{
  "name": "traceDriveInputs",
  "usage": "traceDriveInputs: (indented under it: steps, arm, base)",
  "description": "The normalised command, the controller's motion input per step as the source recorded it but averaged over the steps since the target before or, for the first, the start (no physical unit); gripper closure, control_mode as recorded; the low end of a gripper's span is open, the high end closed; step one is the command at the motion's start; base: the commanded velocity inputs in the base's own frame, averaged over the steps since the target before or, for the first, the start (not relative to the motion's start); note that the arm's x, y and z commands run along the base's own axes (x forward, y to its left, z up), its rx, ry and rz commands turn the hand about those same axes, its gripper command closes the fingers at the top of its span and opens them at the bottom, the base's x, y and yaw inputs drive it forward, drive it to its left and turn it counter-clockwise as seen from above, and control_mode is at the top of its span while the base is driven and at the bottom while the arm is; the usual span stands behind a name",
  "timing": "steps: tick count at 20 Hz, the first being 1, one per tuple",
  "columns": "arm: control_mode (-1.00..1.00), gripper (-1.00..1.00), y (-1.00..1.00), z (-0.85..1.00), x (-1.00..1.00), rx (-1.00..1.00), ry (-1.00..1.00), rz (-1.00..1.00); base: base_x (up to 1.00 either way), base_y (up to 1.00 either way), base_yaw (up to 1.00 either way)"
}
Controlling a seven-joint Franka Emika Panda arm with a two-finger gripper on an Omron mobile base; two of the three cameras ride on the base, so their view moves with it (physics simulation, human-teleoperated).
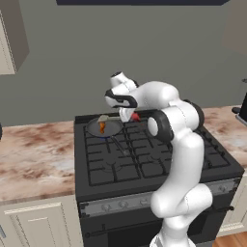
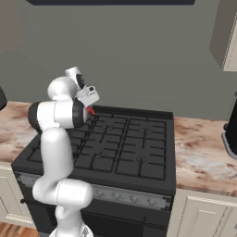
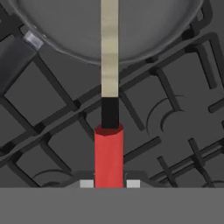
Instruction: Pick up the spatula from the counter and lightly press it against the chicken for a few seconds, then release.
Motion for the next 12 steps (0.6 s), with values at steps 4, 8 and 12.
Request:
traceDriveInputs:
  steps: [4,8,12]
  arm:
    - [-1.0,1.0,0.0,-0.17,0.17,0.0,0.07,0.0]
    - [-1.0,1.0,0.05,-0.13,0.14,-0.01,0.03,0.0]
    - [-1.0,1.0,0.03,-0.09,0.05,-0.01,0.02,0.0]
  base:
    - [0.0,0.0,0.0]
    - [0.0,0.0,0.0]
    - [0.0,0.0,0.0]
